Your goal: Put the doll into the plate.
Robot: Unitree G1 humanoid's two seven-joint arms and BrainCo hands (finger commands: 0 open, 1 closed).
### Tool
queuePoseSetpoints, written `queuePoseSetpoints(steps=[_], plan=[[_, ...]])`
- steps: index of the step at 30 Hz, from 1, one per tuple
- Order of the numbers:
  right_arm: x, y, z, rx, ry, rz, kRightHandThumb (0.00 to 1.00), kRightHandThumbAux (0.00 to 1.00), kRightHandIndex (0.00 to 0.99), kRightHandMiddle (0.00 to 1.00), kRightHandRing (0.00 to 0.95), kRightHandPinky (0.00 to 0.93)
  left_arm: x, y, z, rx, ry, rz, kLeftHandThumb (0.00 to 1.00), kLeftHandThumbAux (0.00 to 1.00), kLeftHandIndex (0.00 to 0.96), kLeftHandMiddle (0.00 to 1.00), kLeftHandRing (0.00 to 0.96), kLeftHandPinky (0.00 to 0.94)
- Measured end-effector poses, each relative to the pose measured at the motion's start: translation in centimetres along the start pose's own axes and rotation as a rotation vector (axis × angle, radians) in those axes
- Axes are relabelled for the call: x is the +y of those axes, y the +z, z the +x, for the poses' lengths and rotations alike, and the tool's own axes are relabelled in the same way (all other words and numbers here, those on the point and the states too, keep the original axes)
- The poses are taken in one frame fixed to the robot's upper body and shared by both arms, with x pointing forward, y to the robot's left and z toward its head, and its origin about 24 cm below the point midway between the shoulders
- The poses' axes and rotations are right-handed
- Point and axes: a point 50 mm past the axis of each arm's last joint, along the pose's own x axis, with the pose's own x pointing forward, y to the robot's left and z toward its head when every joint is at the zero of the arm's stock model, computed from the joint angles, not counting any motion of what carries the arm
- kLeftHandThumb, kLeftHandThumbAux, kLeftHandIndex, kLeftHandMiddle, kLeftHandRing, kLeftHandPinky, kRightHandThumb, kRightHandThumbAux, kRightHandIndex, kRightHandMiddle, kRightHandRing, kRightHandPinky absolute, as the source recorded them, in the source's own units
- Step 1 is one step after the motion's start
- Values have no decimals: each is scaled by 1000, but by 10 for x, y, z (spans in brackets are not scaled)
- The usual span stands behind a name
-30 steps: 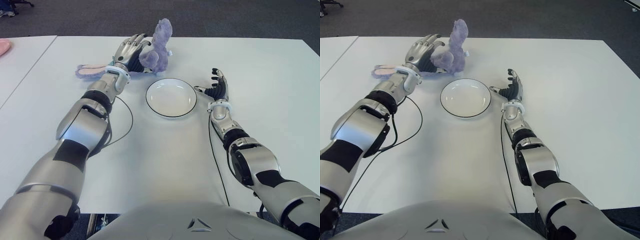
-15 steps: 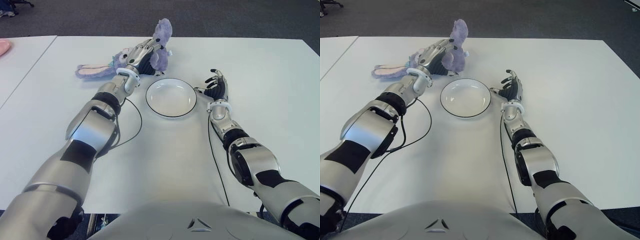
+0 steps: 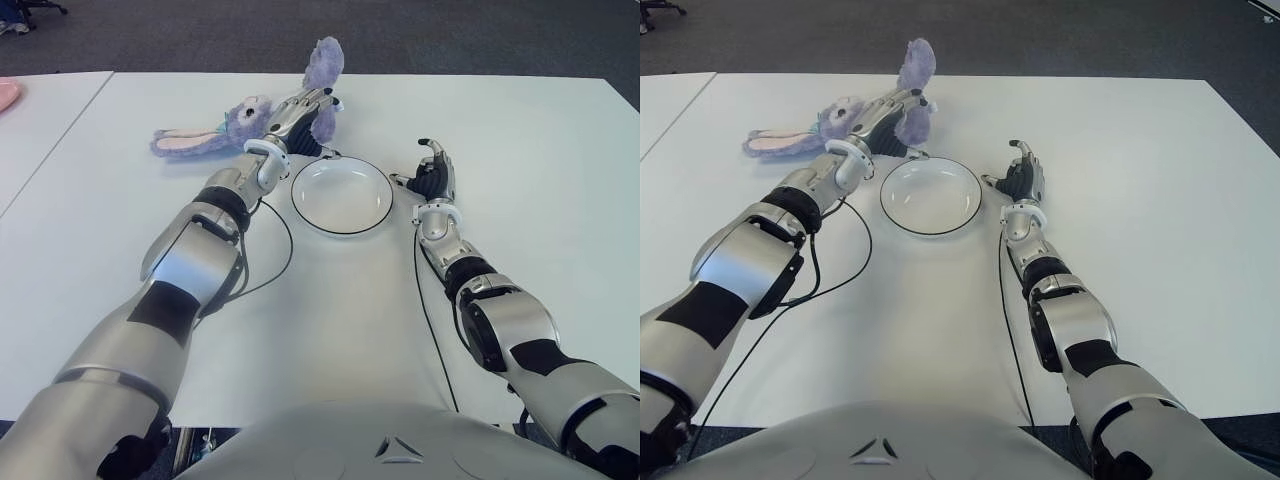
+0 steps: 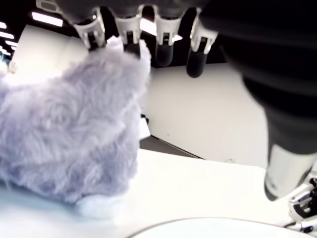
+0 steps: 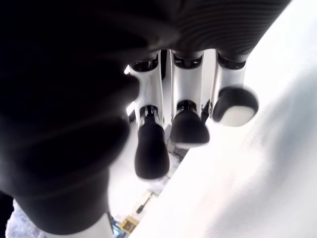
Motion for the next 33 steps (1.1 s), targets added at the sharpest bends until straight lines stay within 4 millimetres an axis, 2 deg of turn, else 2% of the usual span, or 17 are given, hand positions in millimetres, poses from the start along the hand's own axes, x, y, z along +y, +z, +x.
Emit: queuePoseSetpoints(steps=[11, 13, 15, 18, 23, 26, 31, 33], plan=[[0, 0, 0, -4, -2, -6, 120, 934, 186, 832, 888, 899, -8, -9, -6, 57, -26, 26, 0, 713, 128, 0, 0, 1], [0, 0, 0, -4, -2, -6, 120, 934, 184, 831, 888, 898, -11, -12, -7, 75, -40, 64, 17, 728, 147, 12, 12, 47], [0, 0, 0, -4, -2, -5, 118, 934, 180, 830, 887, 898, -13, -14, -9, 88, -45, 106, 116, 745, 195, 47, 48, 133], [0, 0, 0, -4, -2, -5, 113, 934, 178, 829, 887, 897, -14, -17, -10, 94, -36, 175, 232, 748, 239, 84, 88, 206], [0, 0, 0, -4, -2, -5, 100, 932, 178, 827, 885, 892, -13, -19, -12, 91, -3, 281, 406, 707, 289, 134, 147, 282], [0, 0, 0, -3, -3, -4, 72, 935, 174, 820, 881, 886, -12, -21, -13, 89, 20, 350, 610, 704, 374, 156, 180, 313], [0, 0, 0, -1, -5, -1, 43, 938, 171, 804, 868, 872, -11, -25, -15, 100, 49, 455, 704, 698, 412, 176, 222, 346], [0, 0, 0, 0, -6, 1, 22, 942, 169, 772, 850, 852, -11, -26, -15, 107, 54, 487, 724, 697, 417, 179, 241, 401]])
